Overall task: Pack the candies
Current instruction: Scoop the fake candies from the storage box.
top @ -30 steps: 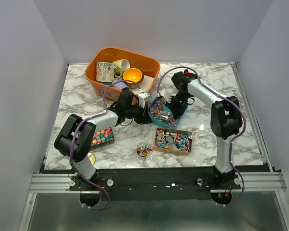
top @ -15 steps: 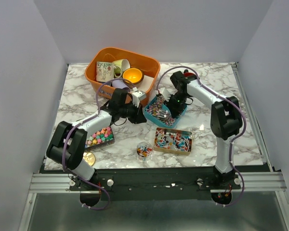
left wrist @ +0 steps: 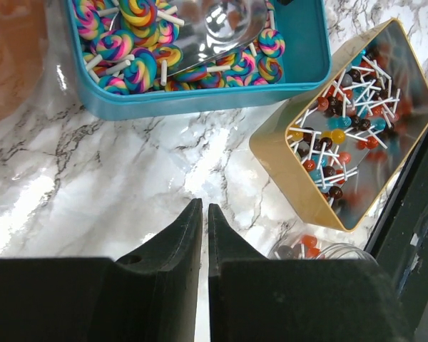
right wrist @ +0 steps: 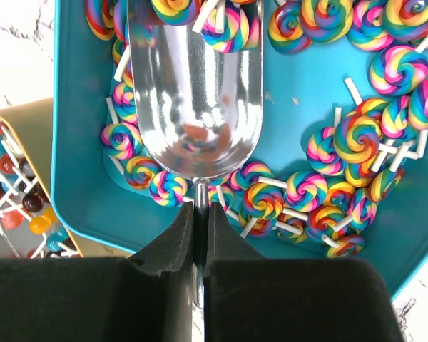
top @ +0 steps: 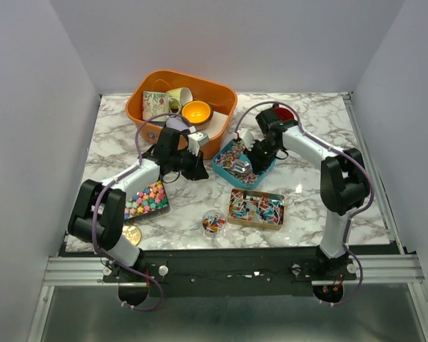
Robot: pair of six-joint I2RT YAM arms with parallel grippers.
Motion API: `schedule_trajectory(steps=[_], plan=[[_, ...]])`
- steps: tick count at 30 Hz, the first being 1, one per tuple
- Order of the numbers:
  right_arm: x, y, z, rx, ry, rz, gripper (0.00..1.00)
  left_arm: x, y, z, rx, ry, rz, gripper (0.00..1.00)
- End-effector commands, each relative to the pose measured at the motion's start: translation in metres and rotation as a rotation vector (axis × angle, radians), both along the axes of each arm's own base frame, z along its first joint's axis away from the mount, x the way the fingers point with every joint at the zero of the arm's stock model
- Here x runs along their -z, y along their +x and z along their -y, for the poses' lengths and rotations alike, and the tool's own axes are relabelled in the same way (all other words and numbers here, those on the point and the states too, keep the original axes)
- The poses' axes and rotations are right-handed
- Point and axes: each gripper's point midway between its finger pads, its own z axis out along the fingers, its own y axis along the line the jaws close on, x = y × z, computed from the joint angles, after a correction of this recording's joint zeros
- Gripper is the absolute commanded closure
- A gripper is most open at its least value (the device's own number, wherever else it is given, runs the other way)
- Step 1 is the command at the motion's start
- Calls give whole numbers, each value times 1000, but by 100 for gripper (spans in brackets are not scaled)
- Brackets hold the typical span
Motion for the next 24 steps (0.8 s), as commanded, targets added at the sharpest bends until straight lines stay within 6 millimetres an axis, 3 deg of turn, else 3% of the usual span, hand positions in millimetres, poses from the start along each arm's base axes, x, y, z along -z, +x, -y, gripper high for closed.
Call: schedule_trajectory(steps=[1,7,18,24], plan=[[5,16,-14,10,67,82,99,-15,9,-7,1,15,53,82],[-7,12,-17,8,132,128,99,-22,13,-11,-1,32,73,82],[-10,5,-8,49,140,144,99,-28,19,-17,17,61,85,82],[-6,11,4,92,67,129,99,-29,21,-16,19,64,86,81]])
